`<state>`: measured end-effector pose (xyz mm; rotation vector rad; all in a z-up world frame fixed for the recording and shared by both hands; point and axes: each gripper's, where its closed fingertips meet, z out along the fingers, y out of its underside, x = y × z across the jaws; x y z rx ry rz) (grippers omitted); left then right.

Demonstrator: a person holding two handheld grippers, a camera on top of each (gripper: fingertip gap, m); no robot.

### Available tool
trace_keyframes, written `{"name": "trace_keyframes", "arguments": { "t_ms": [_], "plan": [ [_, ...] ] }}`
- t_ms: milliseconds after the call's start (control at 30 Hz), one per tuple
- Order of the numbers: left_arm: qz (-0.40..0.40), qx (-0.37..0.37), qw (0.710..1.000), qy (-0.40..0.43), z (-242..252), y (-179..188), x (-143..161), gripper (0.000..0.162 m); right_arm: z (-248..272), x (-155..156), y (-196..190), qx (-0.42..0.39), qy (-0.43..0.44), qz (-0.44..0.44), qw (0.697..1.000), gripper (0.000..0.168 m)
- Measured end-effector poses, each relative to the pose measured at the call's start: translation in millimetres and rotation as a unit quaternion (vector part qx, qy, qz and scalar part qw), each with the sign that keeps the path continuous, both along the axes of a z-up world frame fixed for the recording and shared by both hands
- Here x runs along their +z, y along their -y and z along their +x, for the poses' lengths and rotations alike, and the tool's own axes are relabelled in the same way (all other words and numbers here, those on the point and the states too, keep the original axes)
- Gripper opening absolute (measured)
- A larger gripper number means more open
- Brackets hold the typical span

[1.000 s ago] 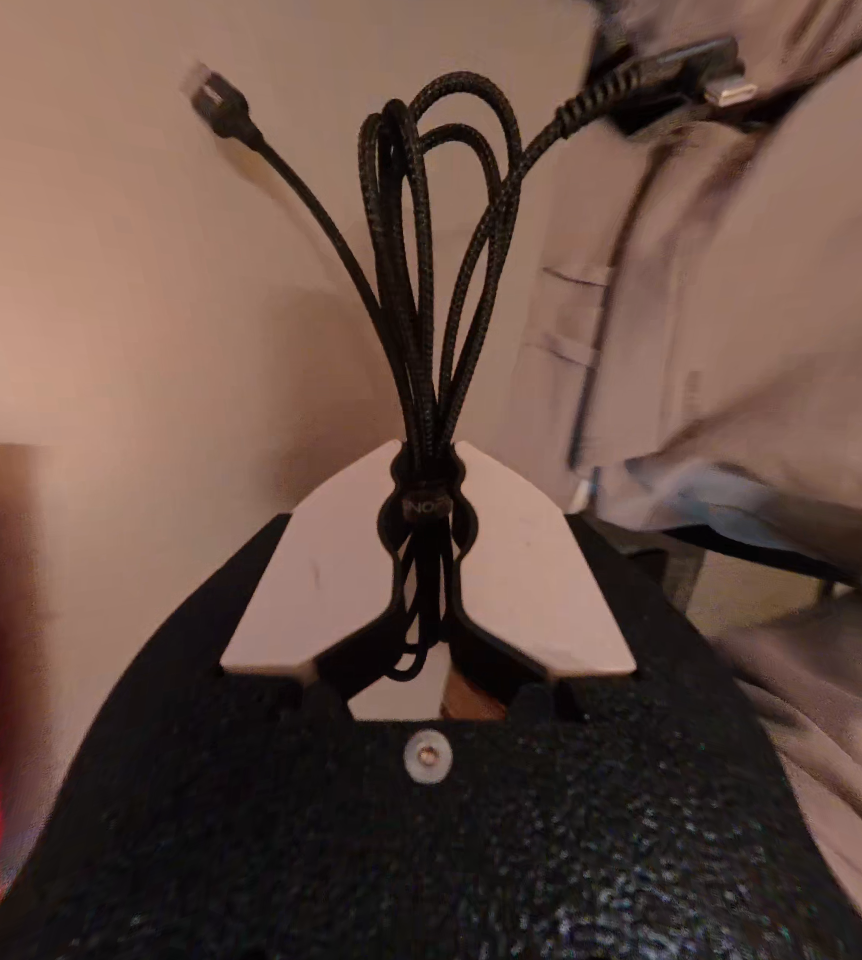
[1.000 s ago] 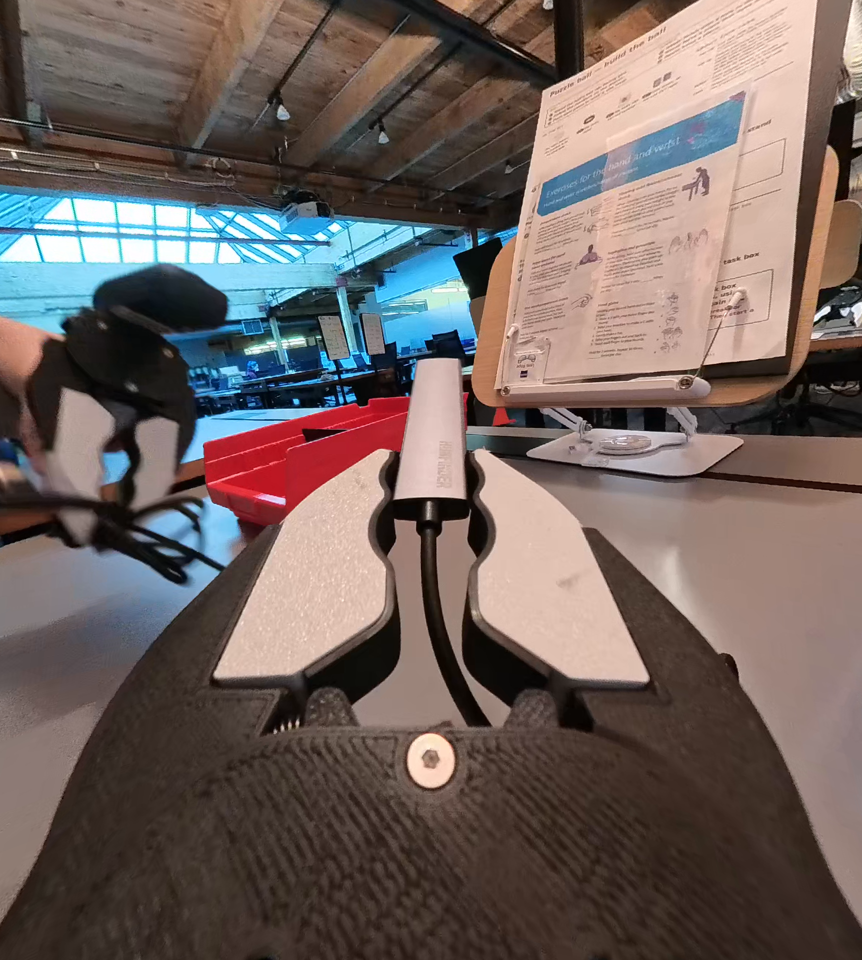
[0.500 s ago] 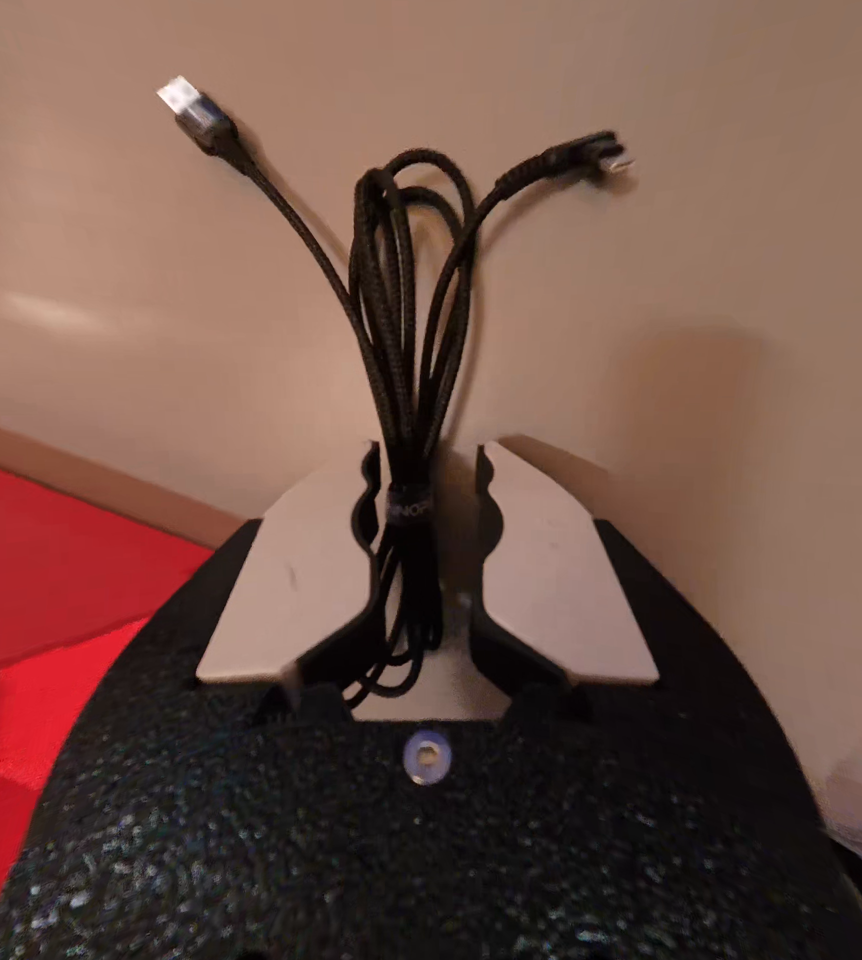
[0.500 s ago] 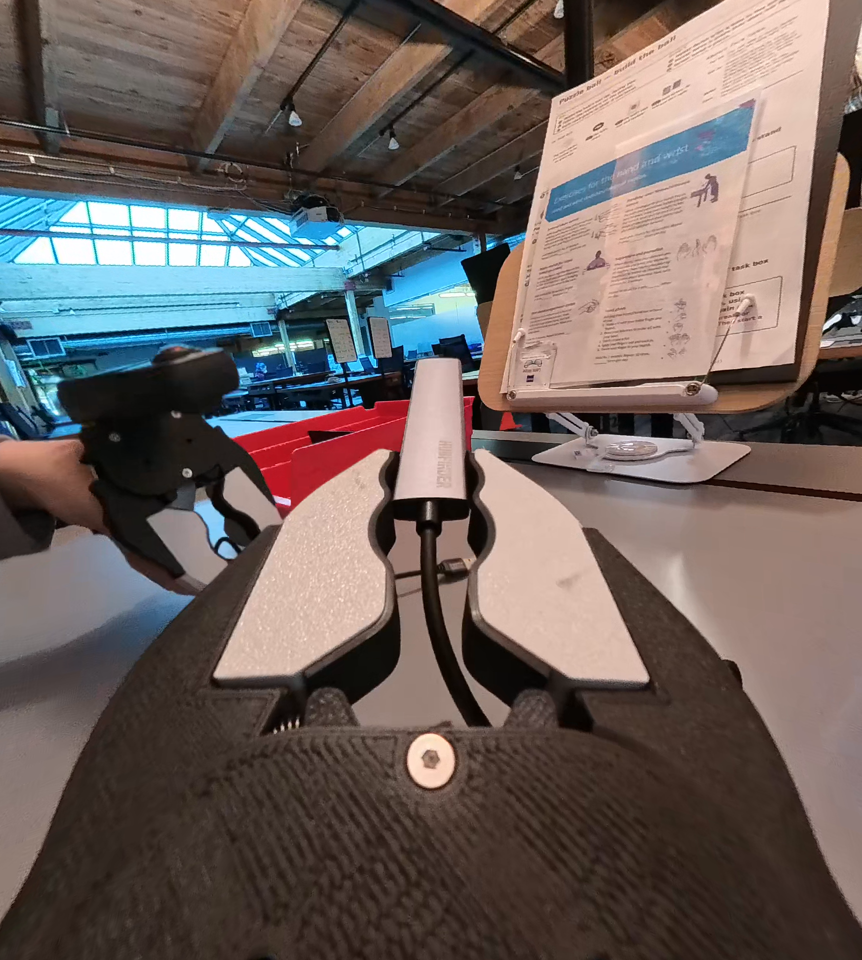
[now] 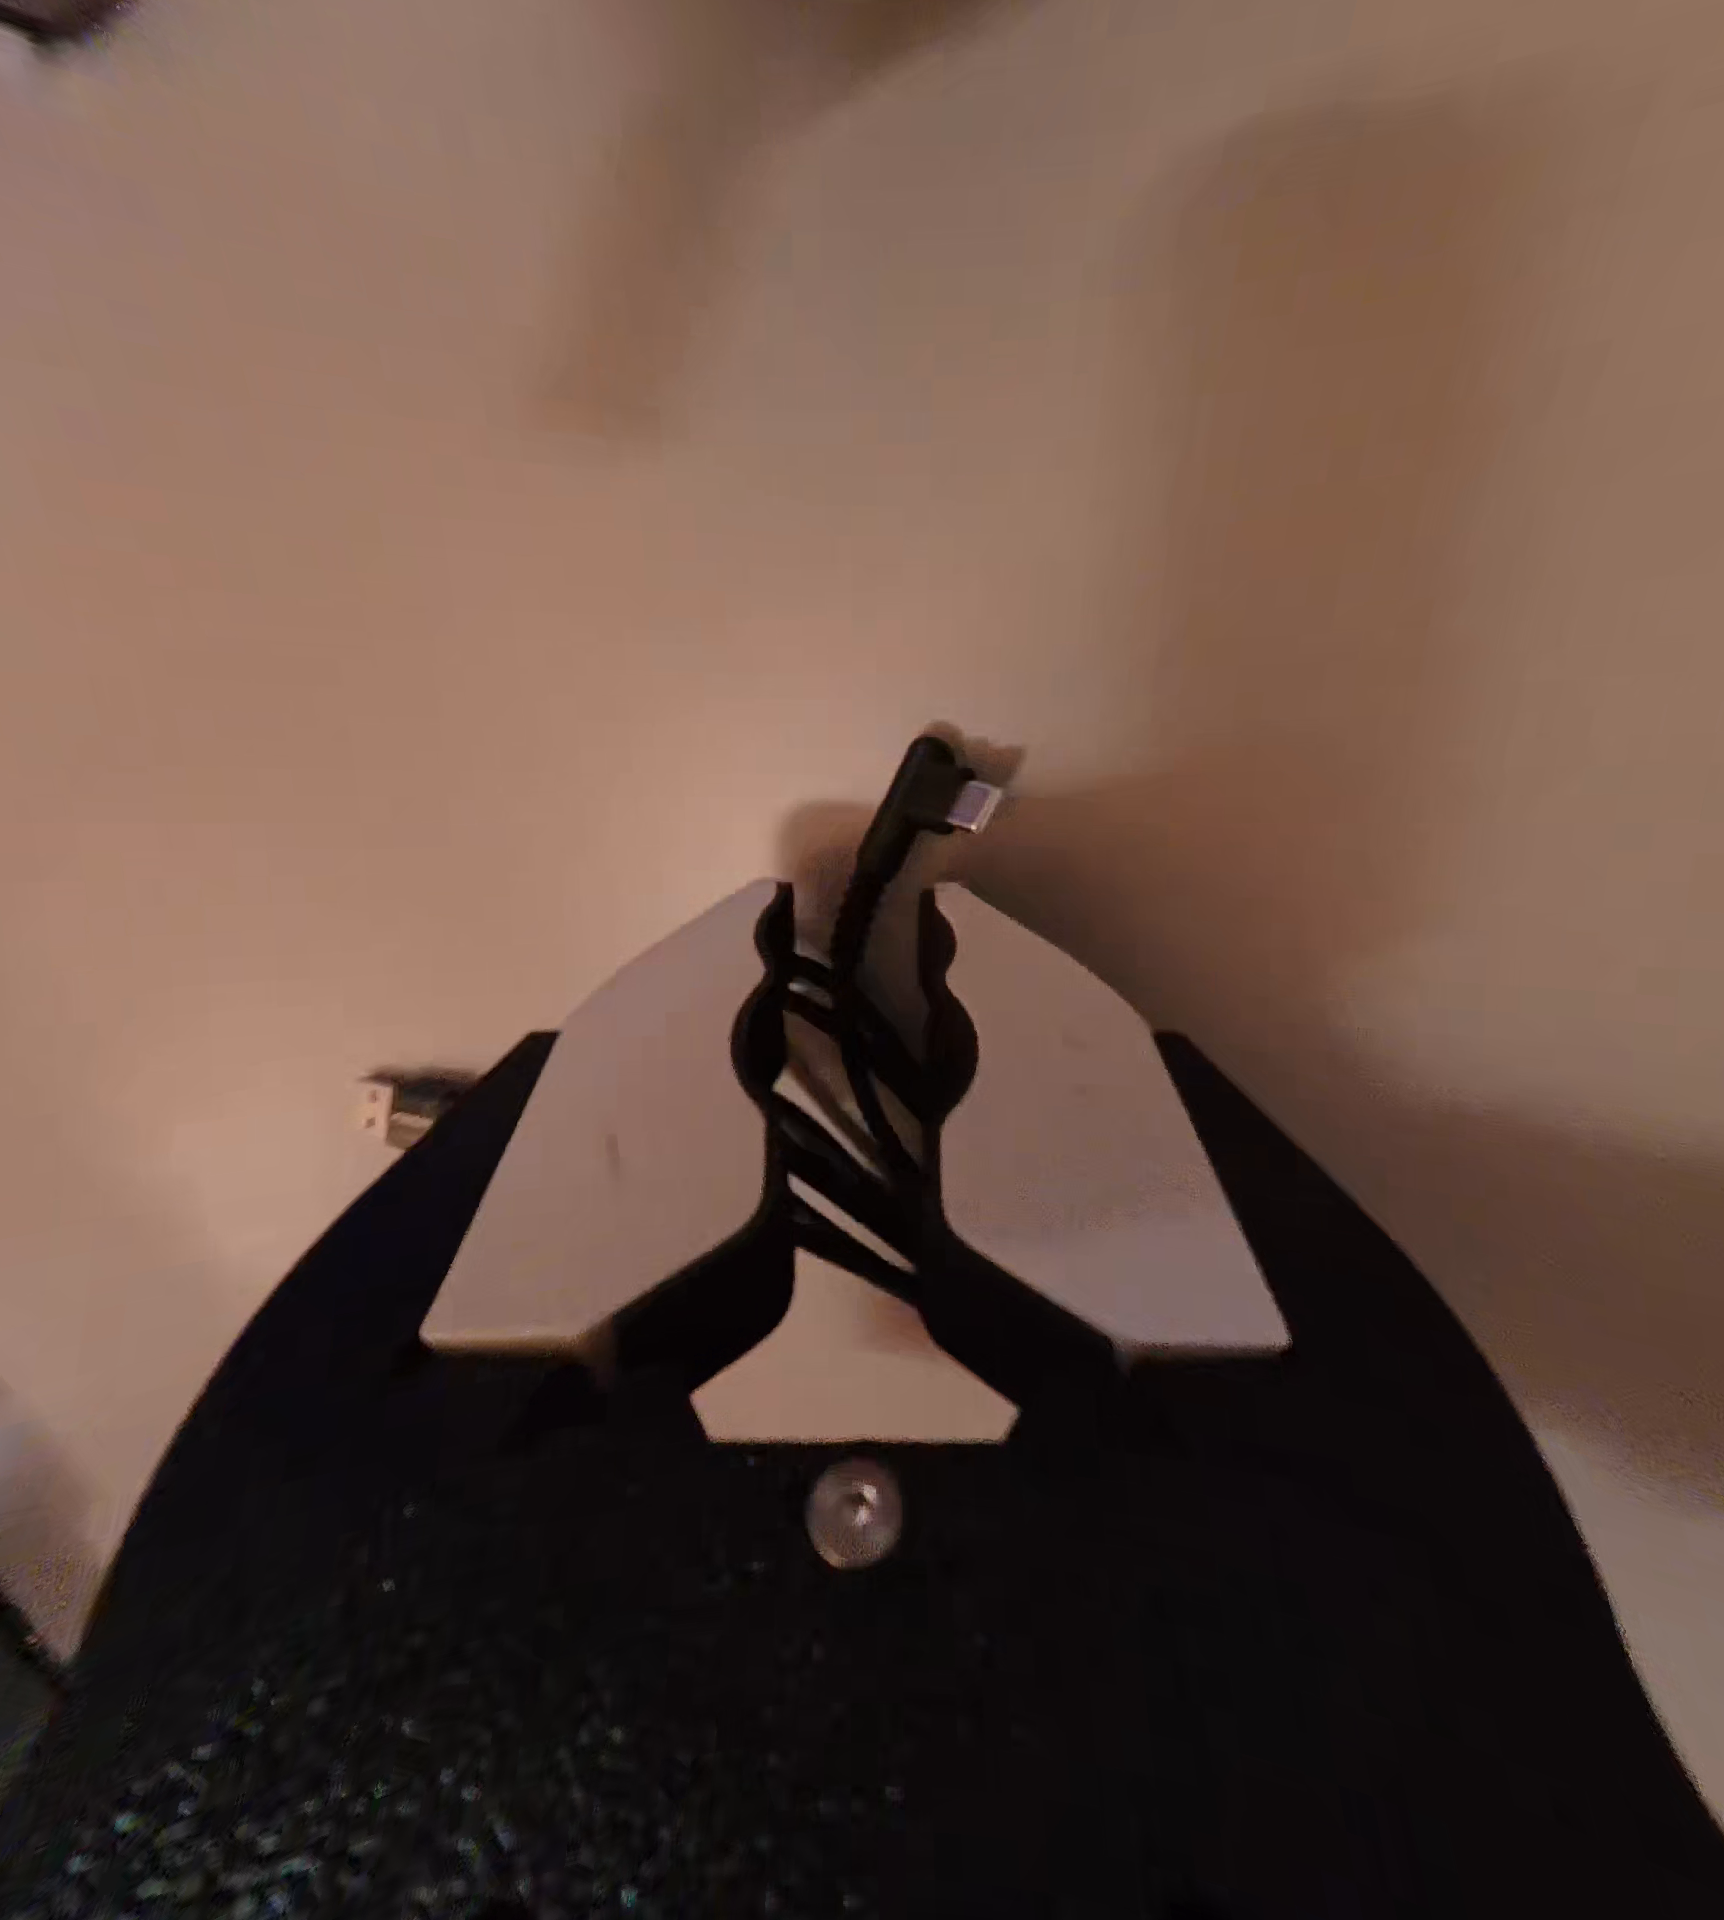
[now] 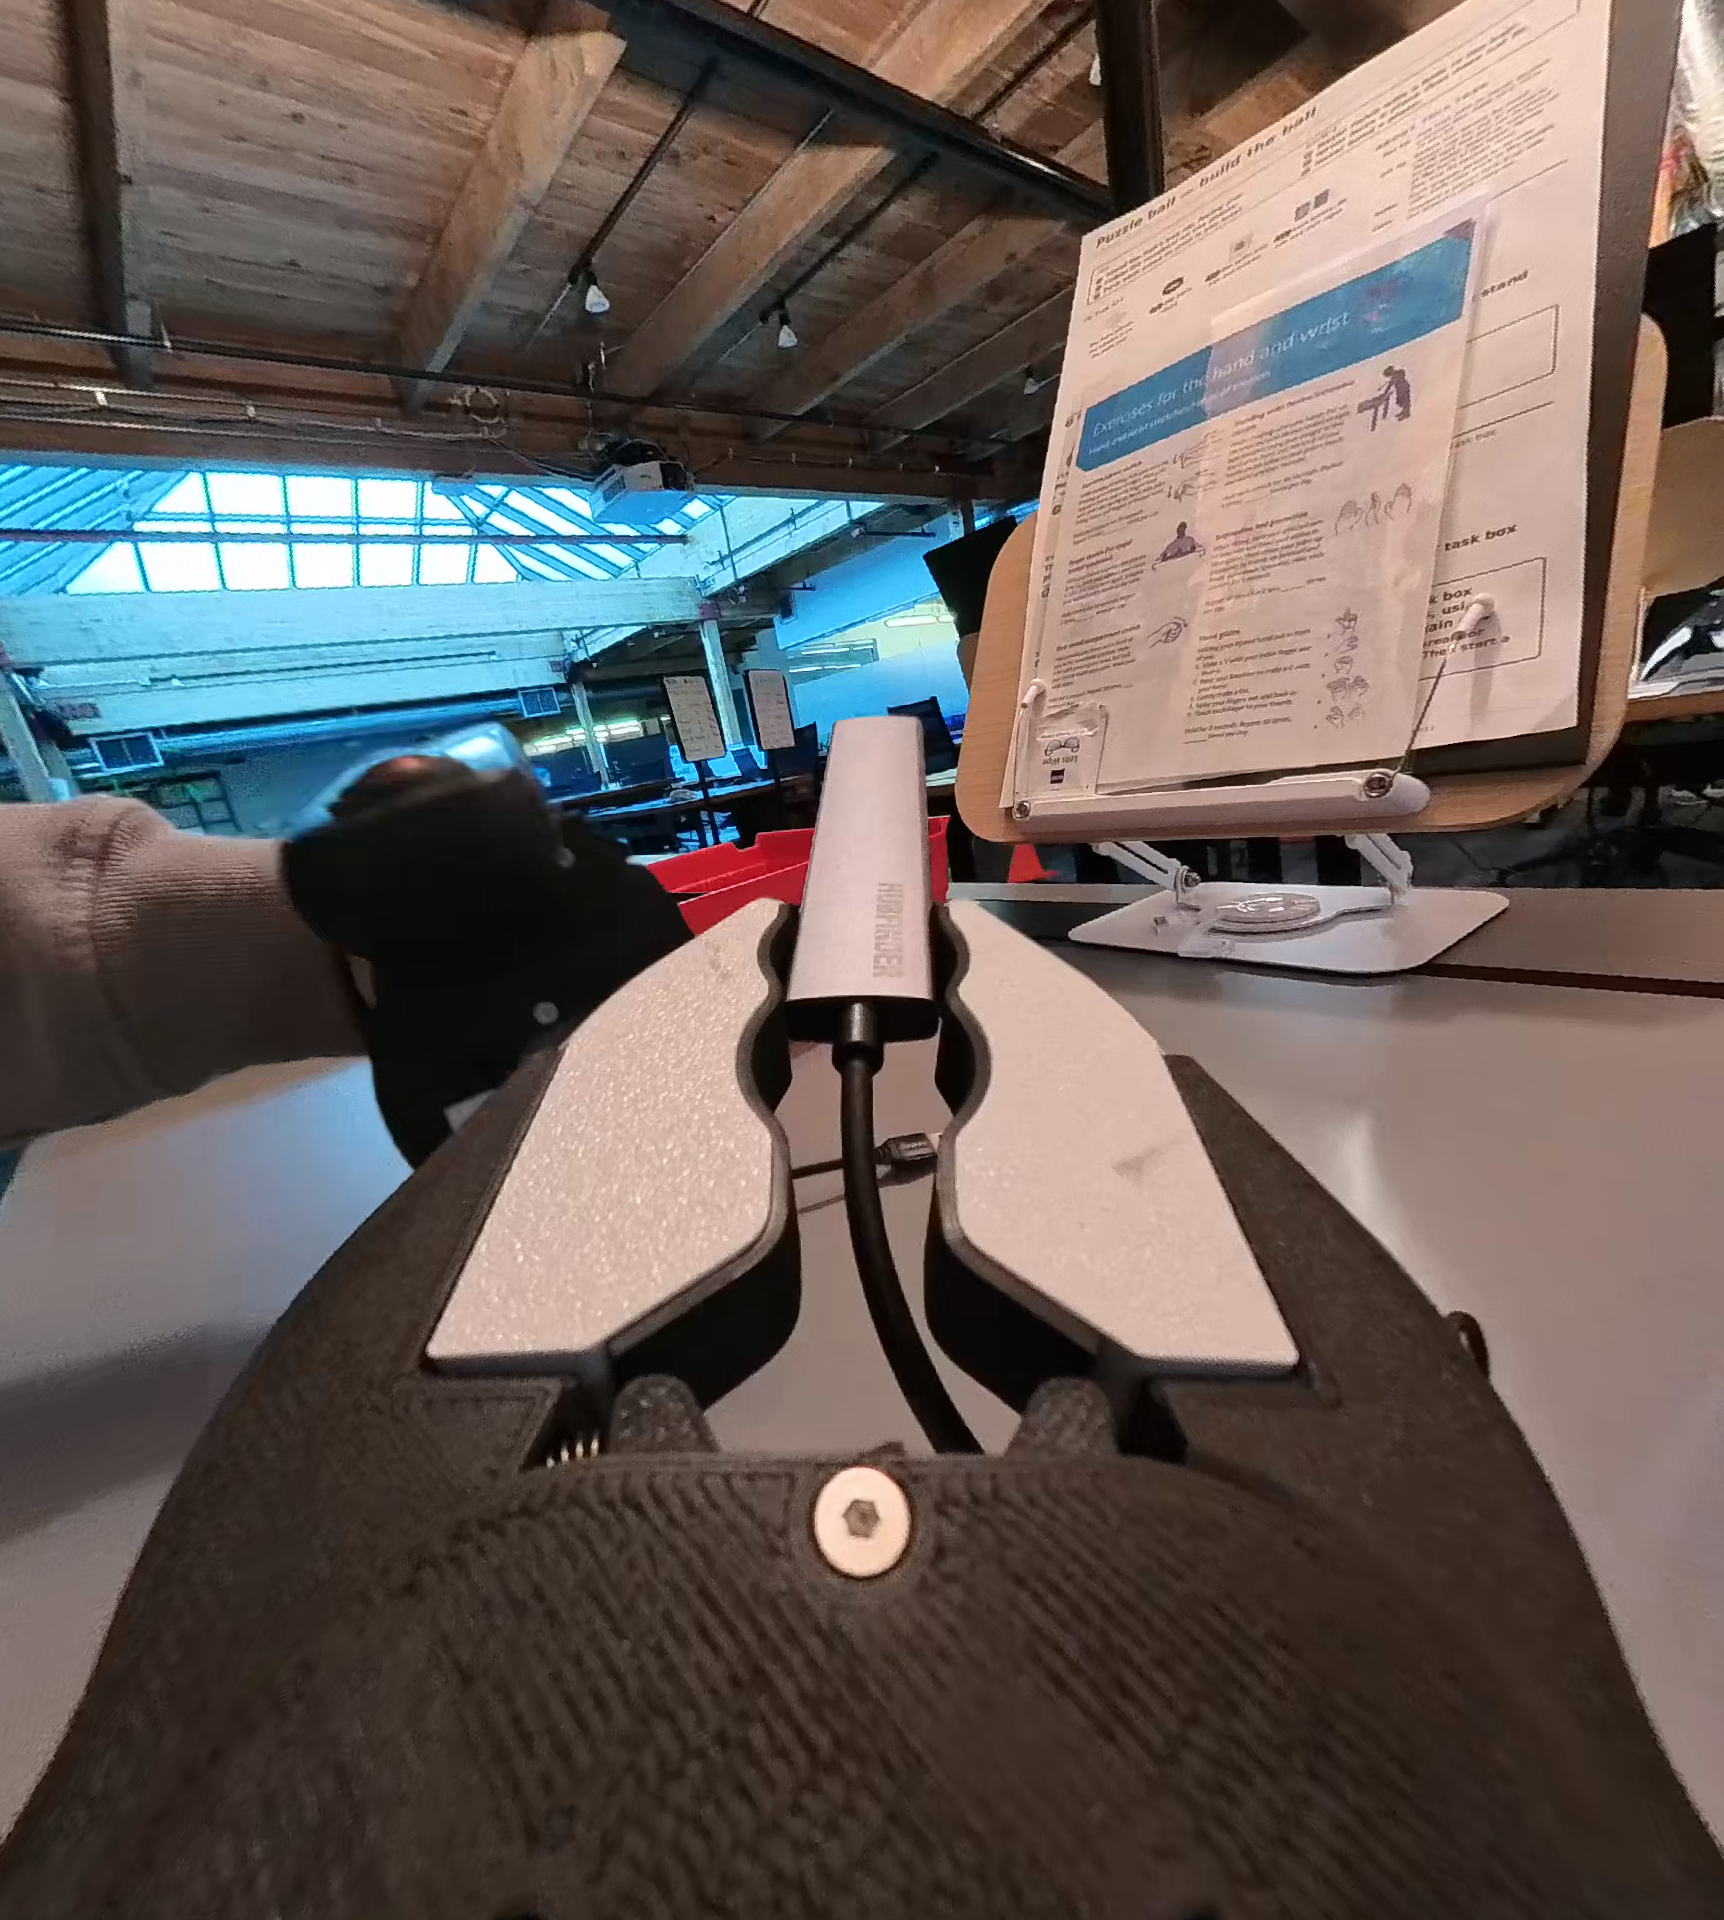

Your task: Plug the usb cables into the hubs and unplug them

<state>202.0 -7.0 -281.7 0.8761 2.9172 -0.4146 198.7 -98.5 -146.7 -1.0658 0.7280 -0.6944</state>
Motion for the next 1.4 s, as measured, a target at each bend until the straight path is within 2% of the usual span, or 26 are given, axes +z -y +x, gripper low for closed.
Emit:
{"name": "trace_keyframes", "arguments": {
  "t_ms": [33,100,167,333,433,500,533,600,733,833,1000,1100,1200,1400],
  "plan": [
    [0.013,0.004,1.000,-0.002,2.6,-1.7,-4.2,0.014,0.1,0.1,0.4,-0.003,0.002,-0.004,1.000,0.024],
    [-0.001,0.001,1.000,-0.011,4.0,1.7,0.7,0.006,0.5,0.1,2.3,-0.005,0.003,-0.004,1.000,0.024],
    [-0.068,0.012,0.998,0.006,13.1,15.6,19.2,0.005,2.1,0.3,7.2,-0.002,-0.004,0.016,1.000,0.024],
    [-0.218,0.101,0.964,0.112,71.6,32.8,96.5,0.006,4.6,1.4,22.0,-0.010,-0.008,0.060,0.998,0.024],
    [-0.294,0.194,0.904,0.244,124.7,21.0,153.8,0.006,4.0,1.6,19.9,-0.011,-0.005,0.048,0.999,0.024],
    [-0.377,0.256,0.830,0.323,141.6,9.1,194.2,0.006,3.9,1.6,20.0,-0.009,-0.005,0.049,0.999,0.024],
    [-0.409,0.263,0.806,0.337,138.1,5.3,203.4,0.006,4.0,1.7,21.0,-0.010,-0.006,0.053,0.999,0.024],
    [-0.424,0.251,0.800,0.343,122.1,1.2,193.4,0.006,4.3,1.7,22.1,-0.010,-0.006,0.057,0.998,0.024],
    [-0.413,0.232,0.819,0.323,79.2,-8.6,137.6,0.006,3.4,1.8,19.6,-0.005,-0.004,0.051,0.999,0.024],
    [-0.395,0.225,0.845,0.282,42.7,-14.6,96.8,0.006,2.9,1.9,18.5,-0.004,-0.003,0.048,0.999,0.024],
    [-0.299,0.203,0.900,0.245,5.4,-27.8,36.8,0.009,2.5,1.8,16.3,-0.003,-0.002,0.040,0.999,0.024],
    [-0.267,0.168,0.914,0.255,-4.4,-31.0,23.8,0.014,1.8,1.8,14.4,-0.002,0.000,0.034,0.999,0.024],
    [-0.234,0.124,0.938,0.224,-23.4,-27.0,12.4,0.034,0.8,2.2,13.2,-0.002,0.004,0.030,1.000,0.024],
    [-0.164,0.069,0.961,0.212,-45.1,-32.4,9.9,0.035,0.1,2.3,11.8,-0.001,0.006,0.025,1.000,0.024]
  ]
}}
